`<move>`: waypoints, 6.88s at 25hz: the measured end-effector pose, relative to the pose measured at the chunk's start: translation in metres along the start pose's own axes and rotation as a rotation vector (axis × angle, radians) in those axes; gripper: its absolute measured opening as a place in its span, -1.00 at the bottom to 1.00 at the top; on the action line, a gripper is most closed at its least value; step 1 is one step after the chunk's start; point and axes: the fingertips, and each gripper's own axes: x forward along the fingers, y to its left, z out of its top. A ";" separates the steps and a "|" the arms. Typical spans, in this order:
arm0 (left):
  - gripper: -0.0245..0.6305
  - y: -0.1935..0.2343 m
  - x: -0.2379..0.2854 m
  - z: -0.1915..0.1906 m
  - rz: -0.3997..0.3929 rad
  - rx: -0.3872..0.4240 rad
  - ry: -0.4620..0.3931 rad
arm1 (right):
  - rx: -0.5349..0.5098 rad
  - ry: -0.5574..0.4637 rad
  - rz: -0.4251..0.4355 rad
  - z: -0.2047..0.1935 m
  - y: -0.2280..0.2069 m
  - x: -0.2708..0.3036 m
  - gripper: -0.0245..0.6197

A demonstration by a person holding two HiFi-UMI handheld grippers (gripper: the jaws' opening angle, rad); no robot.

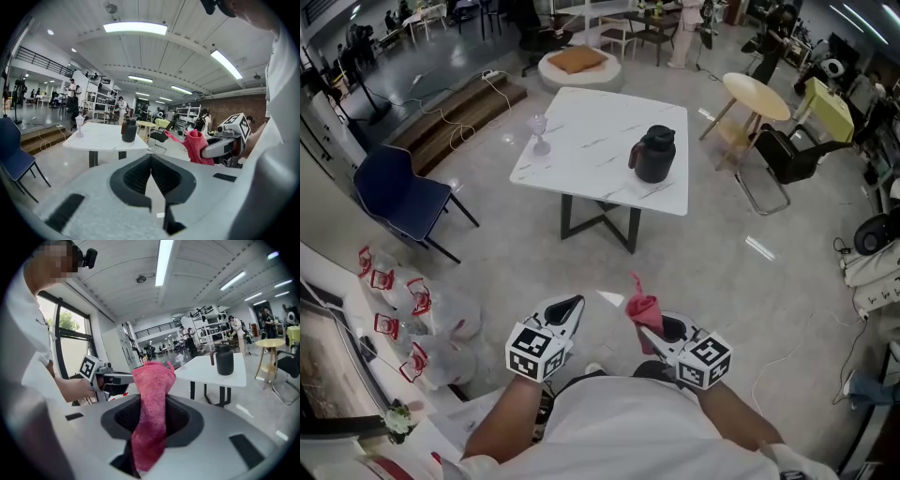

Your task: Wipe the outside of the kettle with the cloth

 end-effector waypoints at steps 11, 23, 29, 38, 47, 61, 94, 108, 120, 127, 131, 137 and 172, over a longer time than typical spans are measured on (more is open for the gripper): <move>-0.92 0.029 0.015 -0.009 -0.012 -0.038 0.031 | 0.056 0.021 -0.053 0.006 -0.031 0.032 -0.52; -0.92 0.090 0.099 0.043 0.002 -0.011 0.061 | 0.079 -0.015 -0.050 0.068 -0.137 0.090 -0.52; -0.92 0.114 0.156 0.083 -0.004 -0.002 0.051 | 0.078 -0.028 -0.044 0.102 -0.197 0.109 -0.52; -0.92 0.141 0.221 0.112 0.028 0.010 0.072 | 0.076 -0.035 -0.007 0.134 -0.273 0.135 -0.51; -0.92 0.152 0.248 0.117 0.053 -0.006 0.089 | 0.080 -0.056 0.002 0.148 -0.306 0.140 -0.51; -0.92 0.207 0.326 0.168 -0.136 0.071 0.080 | 0.148 -0.108 -0.165 0.179 -0.357 0.169 -0.51; -0.72 0.262 0.432 0.183 -0.471 0.272 0.177 | 0.051 -0.052 -0.479 0.280 -0.475 0.201 -0.51; -0.31 0.216 0.486 0.130 -0.446 0.384 0.353 | -0.348 0.370 -0.227 0.267 -0.466 0.290 -0.50; -0.57 0.211 0.500 0.126 -0.445 0.315 0.432 | -0.399 0.378 -0.205 0.265 -0.494 0.292 -0.51; -0.58 0.208 0.502 0.131 -0.493 0.297 0.447 | -0.195 0.337 -0.161 0.265 -0.527 0.280 -0.52; -0.57 0.209 0.502 0.126 -0.494 0.290 0.450 | -0.116 0.318 -0.142 0.261 -0.547 0.275 -0.53; -0.48 0.208 0.505 0.128 -0.494 0.284 0.419 | -0.110 0.308 -0.188 0.259 -0.582 0.266 -0.55; -0.63 0.296 0.528 0.168 -0.461 -0.315 0.405 | -0.829 0.213 -0.371 0.292 -0.490 0.298 -0.53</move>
